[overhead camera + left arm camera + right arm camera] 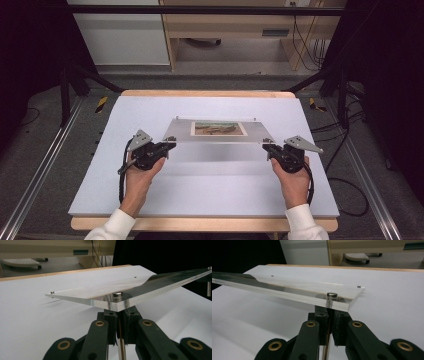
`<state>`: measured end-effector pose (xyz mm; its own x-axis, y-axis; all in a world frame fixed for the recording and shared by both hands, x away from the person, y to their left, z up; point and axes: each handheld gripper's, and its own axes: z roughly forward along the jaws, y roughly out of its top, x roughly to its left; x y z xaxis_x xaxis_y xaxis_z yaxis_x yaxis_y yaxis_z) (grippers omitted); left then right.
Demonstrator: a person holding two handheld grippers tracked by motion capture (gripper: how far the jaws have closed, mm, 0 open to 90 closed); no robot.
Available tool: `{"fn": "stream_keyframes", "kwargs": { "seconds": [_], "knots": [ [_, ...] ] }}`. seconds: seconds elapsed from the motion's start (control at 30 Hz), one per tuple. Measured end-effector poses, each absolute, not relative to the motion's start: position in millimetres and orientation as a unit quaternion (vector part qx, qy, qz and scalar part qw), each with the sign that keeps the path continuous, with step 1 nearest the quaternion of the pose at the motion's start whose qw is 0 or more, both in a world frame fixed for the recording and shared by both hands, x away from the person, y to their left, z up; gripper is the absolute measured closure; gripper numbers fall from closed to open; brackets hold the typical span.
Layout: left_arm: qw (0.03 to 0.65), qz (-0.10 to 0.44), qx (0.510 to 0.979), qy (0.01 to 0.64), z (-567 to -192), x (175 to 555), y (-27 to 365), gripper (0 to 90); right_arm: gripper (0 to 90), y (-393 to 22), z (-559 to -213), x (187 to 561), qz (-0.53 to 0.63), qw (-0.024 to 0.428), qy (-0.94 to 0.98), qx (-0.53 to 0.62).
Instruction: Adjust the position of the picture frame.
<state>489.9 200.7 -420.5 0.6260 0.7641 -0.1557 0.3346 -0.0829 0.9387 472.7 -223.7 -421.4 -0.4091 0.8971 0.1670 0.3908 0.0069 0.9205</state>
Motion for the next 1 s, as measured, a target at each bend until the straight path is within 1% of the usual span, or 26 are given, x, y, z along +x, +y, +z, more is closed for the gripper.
{"fn": "stream_keyframes", "kwargs": {
  "seconds": [0.53,1.0],
  "knots": [
    [0.557,0.196,0.705,0.393,-427,490,210,82.5,83.8,-215,-428,473,0.51,0.245,0.668,0.483],
    [0.53,0.195,0.721,0.401,-443,481,212,82.4,84.4,-209,-437,464,0.496,0.241,0.676,0.49]
  ]
}}
